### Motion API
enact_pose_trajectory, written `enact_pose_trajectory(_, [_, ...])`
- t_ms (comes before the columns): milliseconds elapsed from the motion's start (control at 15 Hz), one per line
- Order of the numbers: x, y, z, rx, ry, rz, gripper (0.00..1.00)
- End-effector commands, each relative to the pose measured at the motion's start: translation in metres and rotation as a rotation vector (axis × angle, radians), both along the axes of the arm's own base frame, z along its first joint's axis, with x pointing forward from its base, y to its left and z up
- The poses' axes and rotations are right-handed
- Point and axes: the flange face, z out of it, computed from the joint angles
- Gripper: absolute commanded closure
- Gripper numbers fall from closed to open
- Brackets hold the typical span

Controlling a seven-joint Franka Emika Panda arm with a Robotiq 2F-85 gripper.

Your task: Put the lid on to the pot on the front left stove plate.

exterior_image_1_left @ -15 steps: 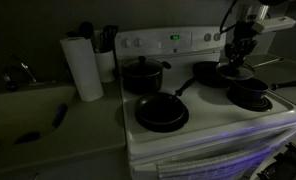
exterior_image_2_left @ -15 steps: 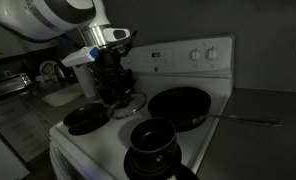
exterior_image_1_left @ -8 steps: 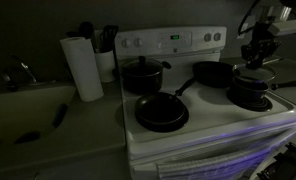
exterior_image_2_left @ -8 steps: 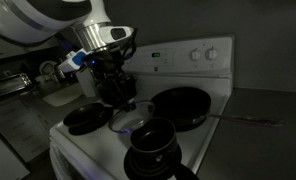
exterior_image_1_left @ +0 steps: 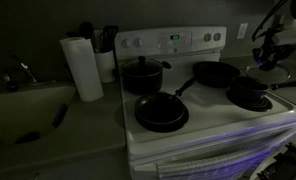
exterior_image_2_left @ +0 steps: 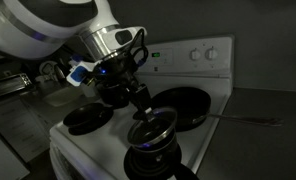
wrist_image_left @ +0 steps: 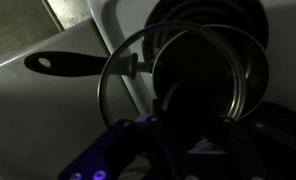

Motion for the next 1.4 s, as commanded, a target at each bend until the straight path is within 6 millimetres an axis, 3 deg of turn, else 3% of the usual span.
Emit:
enact_pose_trajectory(0, [0.003,0.000,-0.008,-0.021,-0.073,-0.021,0.86])
enact_pose_trajectory(333, [0.011,0.004,-0.020,0.024,-0.095,-0.024,0.86])
enact_pose_trajectory(1333, [0.001,0.000,-0.033,0.213,-0.166,-0.085,0.86])
